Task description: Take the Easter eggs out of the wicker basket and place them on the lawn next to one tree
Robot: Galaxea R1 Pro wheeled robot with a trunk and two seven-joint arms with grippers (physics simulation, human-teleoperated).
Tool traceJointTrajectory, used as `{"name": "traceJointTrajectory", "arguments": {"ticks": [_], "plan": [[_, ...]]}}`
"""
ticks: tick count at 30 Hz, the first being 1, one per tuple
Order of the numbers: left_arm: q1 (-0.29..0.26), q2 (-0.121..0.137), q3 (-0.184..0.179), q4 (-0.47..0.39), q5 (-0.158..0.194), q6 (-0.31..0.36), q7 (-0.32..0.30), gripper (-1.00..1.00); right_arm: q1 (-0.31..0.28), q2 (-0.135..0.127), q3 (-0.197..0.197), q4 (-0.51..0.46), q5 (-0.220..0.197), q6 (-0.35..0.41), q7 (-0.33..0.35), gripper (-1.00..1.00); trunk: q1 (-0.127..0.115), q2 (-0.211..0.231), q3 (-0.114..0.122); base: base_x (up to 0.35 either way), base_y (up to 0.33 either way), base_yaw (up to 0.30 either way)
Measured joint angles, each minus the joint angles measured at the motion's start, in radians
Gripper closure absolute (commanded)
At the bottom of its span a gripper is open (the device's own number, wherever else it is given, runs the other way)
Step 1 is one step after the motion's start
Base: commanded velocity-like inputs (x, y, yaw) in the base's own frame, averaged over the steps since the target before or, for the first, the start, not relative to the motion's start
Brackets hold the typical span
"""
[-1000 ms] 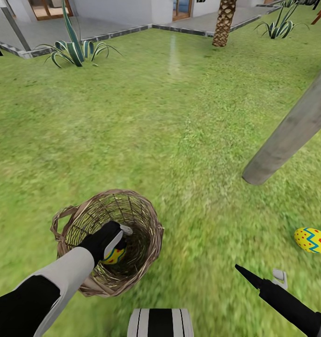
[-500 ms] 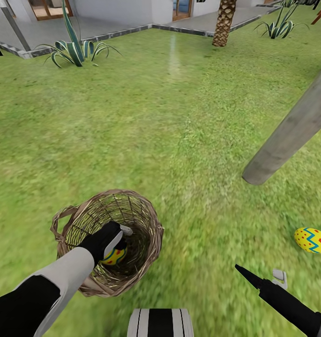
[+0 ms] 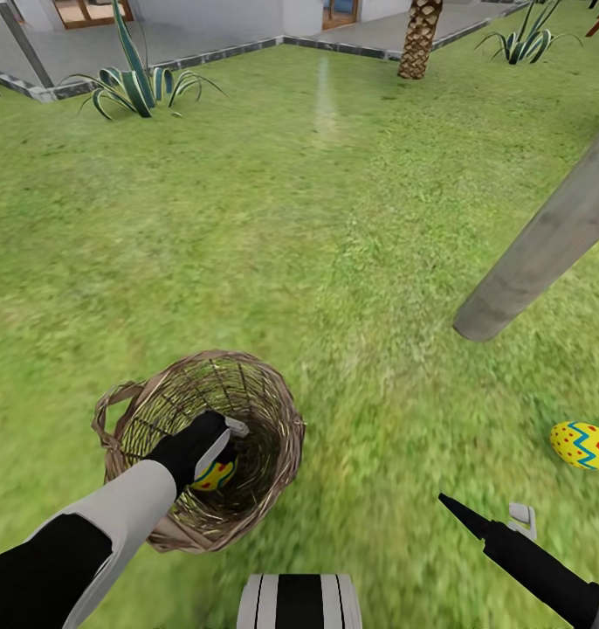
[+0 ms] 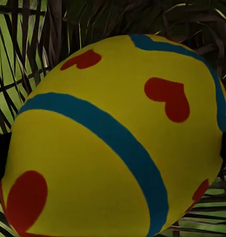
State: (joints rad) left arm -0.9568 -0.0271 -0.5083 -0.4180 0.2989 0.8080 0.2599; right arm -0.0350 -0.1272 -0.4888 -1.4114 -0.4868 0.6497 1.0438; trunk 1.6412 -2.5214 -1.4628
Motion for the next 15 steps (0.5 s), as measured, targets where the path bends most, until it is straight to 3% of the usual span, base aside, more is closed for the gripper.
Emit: {"name": "traceJointTrajectory", "arguments": {"ticks": [3,4,15], "plan": [[0.000,0.000,0.000,0.001,0.001,0.000,0.000,-1.00,0.000,0.000,0.000,0.000,0.000,0.000,0.000,-1.00,0.000,0.000,0.000,0.000,0.000,0.000],[0.000,0.000,0.000,0.000,0.001,0.000,0.001,1.00,0.000,0.000,0.000,0.000,0.000,0.000,0.000,-1.00,0.000,0.000,0.000,0.000,0.000,0.000],[0.000,0.000,-0.001,0.000,0.001,0.000,0.000,1.00,0.000,0.000,0.000,0.000,0.000,0.000,0.000,-1.00,0.000,0.000,0.000,0.000,0.000,0.000]]}}
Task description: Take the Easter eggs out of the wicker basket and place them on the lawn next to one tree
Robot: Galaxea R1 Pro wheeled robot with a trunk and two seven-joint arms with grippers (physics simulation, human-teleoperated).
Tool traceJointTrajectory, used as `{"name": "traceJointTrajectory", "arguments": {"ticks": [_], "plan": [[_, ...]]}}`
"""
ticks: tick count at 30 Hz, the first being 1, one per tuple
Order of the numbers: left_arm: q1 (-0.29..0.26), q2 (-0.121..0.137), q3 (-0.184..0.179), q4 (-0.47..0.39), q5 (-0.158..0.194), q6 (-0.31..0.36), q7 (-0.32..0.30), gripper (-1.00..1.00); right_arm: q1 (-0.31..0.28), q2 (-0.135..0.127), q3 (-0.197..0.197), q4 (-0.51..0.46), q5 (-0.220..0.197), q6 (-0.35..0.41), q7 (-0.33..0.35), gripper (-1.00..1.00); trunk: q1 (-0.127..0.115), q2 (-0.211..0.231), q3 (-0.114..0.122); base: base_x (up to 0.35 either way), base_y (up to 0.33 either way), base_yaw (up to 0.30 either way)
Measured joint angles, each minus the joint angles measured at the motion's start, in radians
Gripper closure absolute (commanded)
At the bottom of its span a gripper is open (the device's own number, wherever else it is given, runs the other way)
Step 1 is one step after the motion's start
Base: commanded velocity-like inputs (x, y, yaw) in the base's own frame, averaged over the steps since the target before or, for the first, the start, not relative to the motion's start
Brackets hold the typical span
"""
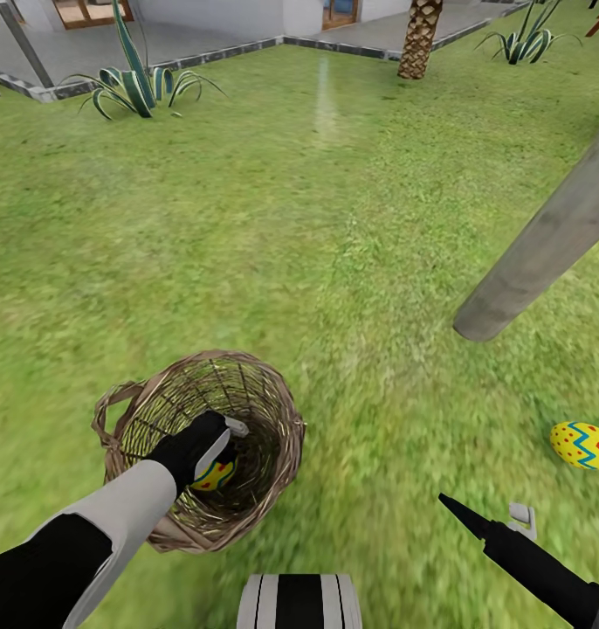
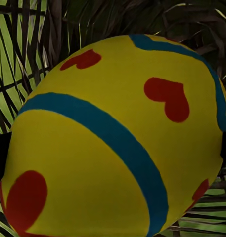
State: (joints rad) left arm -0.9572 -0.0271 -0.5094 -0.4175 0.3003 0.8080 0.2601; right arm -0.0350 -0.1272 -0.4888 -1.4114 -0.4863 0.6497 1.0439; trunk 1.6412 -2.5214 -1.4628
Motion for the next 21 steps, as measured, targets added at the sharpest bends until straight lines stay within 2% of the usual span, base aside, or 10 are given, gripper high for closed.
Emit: {"name": "traceJointTrajectory", "arguments": {"ticks": [21], "plan": [[0.000,0.000,0.003,-0.001,0.001,0.001,0.001,1.00,0.000,0.000,0.000,0.000,0.000,0.000,0.000,-1.00,0.000,0.000,0.000,0.000,0.000,0.000]]}}
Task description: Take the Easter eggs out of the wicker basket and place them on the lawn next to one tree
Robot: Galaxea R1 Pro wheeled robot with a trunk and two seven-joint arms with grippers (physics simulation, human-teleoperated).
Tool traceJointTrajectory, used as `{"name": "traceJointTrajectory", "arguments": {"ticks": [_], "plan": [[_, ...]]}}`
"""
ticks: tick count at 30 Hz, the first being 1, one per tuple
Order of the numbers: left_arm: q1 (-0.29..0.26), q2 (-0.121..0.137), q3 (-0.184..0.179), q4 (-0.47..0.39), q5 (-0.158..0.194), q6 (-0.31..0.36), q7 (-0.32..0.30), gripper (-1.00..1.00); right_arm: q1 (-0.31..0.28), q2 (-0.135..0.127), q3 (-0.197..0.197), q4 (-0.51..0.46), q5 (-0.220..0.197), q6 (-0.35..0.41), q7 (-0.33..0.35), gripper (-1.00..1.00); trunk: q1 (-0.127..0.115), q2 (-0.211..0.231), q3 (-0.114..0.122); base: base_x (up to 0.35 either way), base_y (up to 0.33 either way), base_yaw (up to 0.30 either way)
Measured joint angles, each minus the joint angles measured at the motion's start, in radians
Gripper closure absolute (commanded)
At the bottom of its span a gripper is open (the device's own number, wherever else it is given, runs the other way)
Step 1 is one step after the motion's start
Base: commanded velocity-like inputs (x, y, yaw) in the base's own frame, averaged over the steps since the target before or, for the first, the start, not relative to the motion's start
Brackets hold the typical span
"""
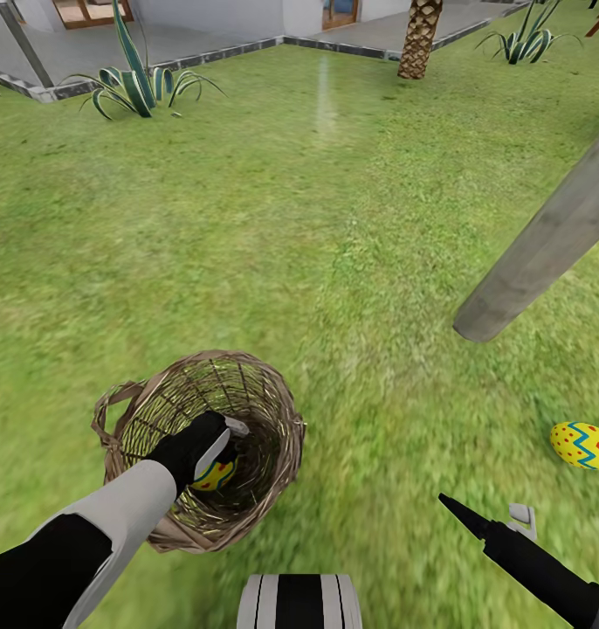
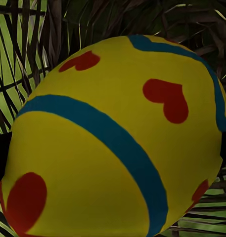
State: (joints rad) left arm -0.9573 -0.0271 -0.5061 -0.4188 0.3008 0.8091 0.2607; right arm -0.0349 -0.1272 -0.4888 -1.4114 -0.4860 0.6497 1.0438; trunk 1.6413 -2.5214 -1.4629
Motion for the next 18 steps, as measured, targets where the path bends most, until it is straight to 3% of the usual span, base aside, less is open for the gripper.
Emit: {"name": "traceJointTrajectory", "arguments": {"ticks": [13,18], "plan": [[0.001,0.000,0.001,0.012,0.017,0.024,0.002,1.00,0.000,0.000,0.000,0.001,0.000,0.002,-0.001,-1.00,-0.001,0.001,0.011,0.000,0.000,0.000],[0.001,0.000,0.001,0.009,0.017,0.025,0.003,1.00,0.000,0.000,0.000,0.002,0.000,0.002,-0.002,-1.00,-0.003,0.002,0.031,0.000,0.000,0.000]]}}
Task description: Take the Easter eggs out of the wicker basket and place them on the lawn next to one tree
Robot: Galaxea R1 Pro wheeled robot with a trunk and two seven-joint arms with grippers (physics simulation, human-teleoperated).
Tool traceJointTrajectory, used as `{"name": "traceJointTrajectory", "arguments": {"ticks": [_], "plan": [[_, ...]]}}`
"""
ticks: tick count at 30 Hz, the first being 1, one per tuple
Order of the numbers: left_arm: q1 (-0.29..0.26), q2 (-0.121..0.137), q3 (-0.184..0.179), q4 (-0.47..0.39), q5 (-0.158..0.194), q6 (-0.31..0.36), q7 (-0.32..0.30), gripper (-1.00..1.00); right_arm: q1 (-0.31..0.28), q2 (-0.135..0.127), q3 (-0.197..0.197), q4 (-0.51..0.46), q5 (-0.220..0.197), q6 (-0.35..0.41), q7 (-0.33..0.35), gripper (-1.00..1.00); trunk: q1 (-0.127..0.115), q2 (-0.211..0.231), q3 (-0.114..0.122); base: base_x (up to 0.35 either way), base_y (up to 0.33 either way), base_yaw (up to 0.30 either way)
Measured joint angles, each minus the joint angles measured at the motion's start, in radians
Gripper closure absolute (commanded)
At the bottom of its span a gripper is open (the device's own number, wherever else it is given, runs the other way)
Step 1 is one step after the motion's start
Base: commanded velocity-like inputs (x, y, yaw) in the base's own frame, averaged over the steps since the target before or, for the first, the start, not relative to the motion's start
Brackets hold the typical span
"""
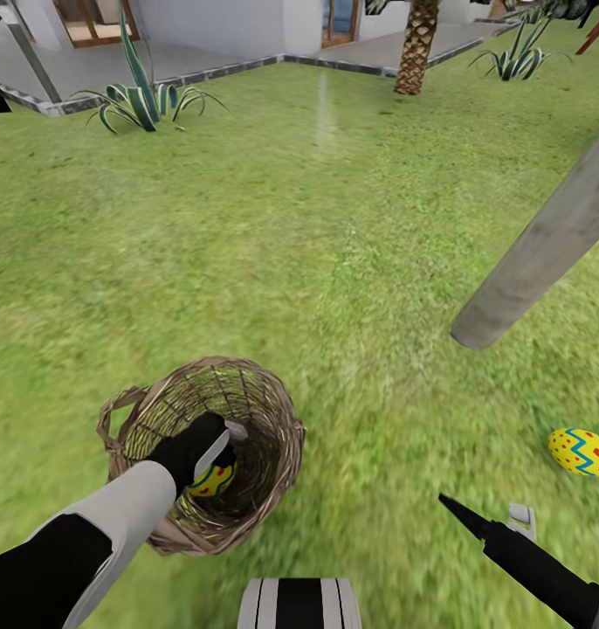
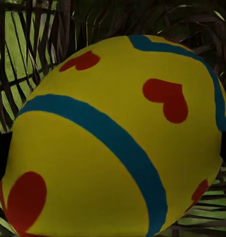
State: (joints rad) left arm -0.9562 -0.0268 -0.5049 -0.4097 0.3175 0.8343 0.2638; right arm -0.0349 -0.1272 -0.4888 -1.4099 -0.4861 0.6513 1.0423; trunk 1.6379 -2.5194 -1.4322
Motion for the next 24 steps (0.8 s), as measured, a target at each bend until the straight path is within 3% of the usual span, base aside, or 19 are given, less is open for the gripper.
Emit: {"name": "traceJointTrajectory", "arguments": {"ticks": [16,24], "plan": [[0.000,0.000,-0.008,-0.002,-0.002,-0.001,-0.007,1.00,0.000,0.000,0.000,0.000,0.000,0.000,0.000,-1.00,-0.007,0.004,0.062,-0.001,0.000,0.000],[0.000,-0.001,-0.009,-0.003,-0.003,-0.004,-0.007,1.00,0.000,0.000,0.000,0.000,0.000,0.001,0.000,-1.00,-0.011,0.006,0.093,-0.115,0.000,0.000]]}}
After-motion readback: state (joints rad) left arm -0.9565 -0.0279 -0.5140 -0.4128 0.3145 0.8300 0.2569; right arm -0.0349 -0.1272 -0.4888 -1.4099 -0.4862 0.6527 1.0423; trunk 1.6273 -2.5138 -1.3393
